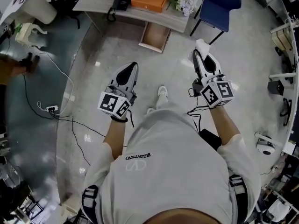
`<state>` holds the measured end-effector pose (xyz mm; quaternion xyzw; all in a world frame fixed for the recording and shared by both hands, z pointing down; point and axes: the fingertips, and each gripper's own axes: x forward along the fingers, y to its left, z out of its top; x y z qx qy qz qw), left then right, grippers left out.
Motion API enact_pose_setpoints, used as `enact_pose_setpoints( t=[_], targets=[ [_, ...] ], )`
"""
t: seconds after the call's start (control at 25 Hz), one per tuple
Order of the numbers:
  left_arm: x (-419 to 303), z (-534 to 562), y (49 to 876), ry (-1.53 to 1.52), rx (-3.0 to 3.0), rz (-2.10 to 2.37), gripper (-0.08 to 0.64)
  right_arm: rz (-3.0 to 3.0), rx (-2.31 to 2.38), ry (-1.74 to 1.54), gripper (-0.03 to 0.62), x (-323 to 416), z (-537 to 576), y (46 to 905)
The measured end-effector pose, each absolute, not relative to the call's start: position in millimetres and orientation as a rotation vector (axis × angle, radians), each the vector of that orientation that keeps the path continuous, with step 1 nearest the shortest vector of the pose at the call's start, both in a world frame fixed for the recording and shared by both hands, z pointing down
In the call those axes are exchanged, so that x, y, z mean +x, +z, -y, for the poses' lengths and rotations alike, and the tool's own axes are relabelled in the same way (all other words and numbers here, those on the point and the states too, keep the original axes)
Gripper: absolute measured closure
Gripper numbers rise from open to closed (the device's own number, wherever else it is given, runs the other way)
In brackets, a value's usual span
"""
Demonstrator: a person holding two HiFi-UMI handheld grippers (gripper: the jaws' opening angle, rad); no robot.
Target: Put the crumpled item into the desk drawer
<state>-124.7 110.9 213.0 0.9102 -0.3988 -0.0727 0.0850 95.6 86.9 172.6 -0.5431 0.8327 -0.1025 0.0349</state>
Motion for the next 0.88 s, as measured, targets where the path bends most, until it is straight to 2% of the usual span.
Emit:
enact_pose_setpoints(
  t=[0.48,0.88],
  targets=[
    [-55.2,-0.6,232.5,-0.141,2.686,1.177,0.561,-2.698,-1.512,-0.451,0.503,113.4,23.7,211.2],
    [-36.9,61.7,250.0,-0.085,2.613,1.260,0.561,-2.785,-1.386,-0.575,0.503,116.6,82.1,253.5]
  ],
)
